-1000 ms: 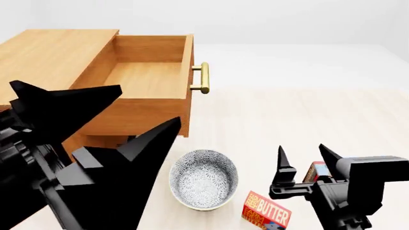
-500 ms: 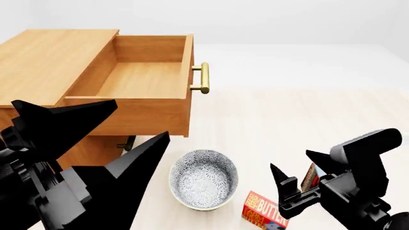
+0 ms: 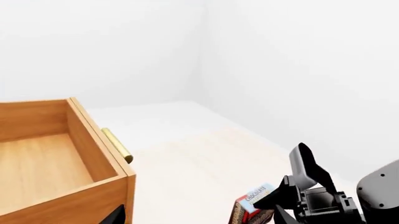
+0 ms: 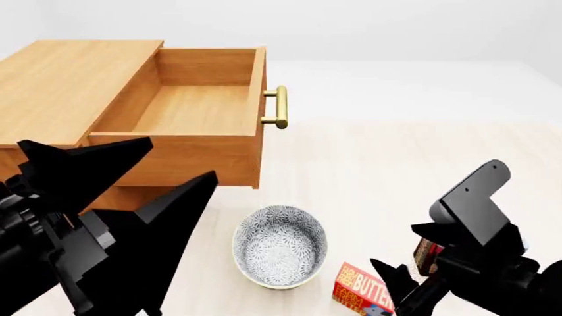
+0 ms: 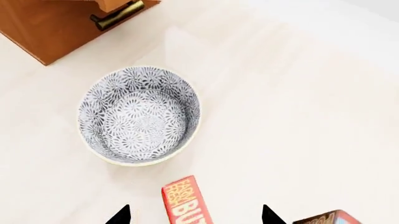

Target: Put the butter at the back in the top drawer of the cabinet and close it.

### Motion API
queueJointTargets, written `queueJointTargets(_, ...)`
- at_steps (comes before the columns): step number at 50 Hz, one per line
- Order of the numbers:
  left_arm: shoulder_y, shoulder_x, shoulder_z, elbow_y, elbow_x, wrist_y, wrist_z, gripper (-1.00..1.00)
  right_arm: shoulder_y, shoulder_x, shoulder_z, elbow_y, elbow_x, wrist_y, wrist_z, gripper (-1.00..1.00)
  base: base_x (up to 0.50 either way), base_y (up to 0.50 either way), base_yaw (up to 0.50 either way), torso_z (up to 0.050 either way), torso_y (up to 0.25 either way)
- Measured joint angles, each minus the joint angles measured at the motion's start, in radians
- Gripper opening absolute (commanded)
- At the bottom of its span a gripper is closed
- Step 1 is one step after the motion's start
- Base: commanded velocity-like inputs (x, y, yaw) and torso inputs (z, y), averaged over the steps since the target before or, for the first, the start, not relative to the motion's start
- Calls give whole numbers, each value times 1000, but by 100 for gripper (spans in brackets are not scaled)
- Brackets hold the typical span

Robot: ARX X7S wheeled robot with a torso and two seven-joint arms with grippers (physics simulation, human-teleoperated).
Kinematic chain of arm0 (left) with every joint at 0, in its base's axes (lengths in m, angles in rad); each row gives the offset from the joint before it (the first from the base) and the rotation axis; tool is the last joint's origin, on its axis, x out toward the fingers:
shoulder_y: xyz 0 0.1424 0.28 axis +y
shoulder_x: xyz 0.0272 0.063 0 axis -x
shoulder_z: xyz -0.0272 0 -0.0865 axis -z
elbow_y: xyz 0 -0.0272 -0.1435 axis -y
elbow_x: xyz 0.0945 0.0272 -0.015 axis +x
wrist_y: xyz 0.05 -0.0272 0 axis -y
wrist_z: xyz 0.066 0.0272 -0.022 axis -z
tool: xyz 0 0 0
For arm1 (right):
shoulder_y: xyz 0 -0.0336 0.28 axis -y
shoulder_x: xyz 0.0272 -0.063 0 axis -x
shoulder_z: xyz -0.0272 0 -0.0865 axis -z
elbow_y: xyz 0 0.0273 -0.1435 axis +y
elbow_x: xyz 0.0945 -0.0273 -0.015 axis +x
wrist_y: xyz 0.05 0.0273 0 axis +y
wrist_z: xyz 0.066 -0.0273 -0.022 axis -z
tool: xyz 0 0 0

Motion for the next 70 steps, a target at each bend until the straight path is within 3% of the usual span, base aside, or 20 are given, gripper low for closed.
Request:
queueJointTargets(26,79,9,-58,-36,38,-22,39,100,341,11,-347,110,70,182,-99,100,0,0,0,0,0)
queueJointTargets(47,91,11,-70,-40,39,-24,44,100,606,-25,-738,207,-113,192,-331,100,0,0,0,0,0)
queueJointTargets(70,79,10,-59,-42,35,-25,39,100,699,-108,-988,306,-314,152,-471,100,0,0,0,0,0)
